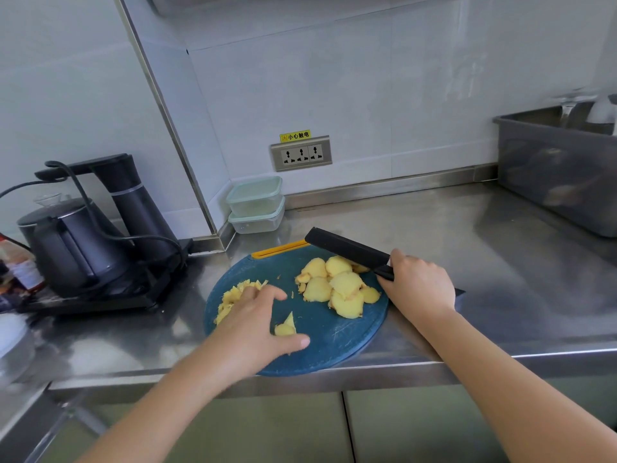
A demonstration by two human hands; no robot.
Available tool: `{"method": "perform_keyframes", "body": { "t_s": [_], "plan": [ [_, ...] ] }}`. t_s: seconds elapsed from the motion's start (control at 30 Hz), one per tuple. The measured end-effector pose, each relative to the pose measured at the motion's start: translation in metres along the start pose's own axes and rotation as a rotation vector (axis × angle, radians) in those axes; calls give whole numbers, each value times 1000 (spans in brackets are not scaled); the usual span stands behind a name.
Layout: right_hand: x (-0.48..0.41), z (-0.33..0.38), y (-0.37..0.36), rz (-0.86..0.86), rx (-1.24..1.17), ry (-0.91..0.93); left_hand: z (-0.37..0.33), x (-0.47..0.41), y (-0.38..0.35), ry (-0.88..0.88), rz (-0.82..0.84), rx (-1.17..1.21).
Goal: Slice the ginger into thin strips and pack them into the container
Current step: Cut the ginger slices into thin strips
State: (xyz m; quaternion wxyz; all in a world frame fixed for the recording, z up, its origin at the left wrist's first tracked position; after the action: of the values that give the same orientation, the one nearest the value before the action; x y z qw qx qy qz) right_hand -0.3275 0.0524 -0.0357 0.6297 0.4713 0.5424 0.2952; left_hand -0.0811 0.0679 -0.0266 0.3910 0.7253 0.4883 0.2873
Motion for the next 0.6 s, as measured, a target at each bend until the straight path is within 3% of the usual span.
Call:
{"method": "perform_keyframes", "body": {
  "t_s": [0.1,0.23,0.6],
  "plan": [
    [0,0,2,-5,6,0,11,8,-13,107,-153,34],
    [2,-1,2,-1,-7,-13,7,9,-15,61,-288,36],
    [34,9,52,-9,-305,-1,5,9,-13,-111,-267,58]
  ]
}}
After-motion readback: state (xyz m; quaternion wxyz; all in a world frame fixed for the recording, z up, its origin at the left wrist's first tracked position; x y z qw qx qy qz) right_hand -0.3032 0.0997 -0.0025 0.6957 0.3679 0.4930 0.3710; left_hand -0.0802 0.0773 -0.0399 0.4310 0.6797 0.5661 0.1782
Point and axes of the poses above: each hand's wrist, its own x-axis away from the middle knuckle, its own y-axis out of the back of the hand, z = x × y, the point moved 9 cm from there along -x, towards the middle knuckle, and after that the axes turned 13 degrees about x, right-handed, at the moved point
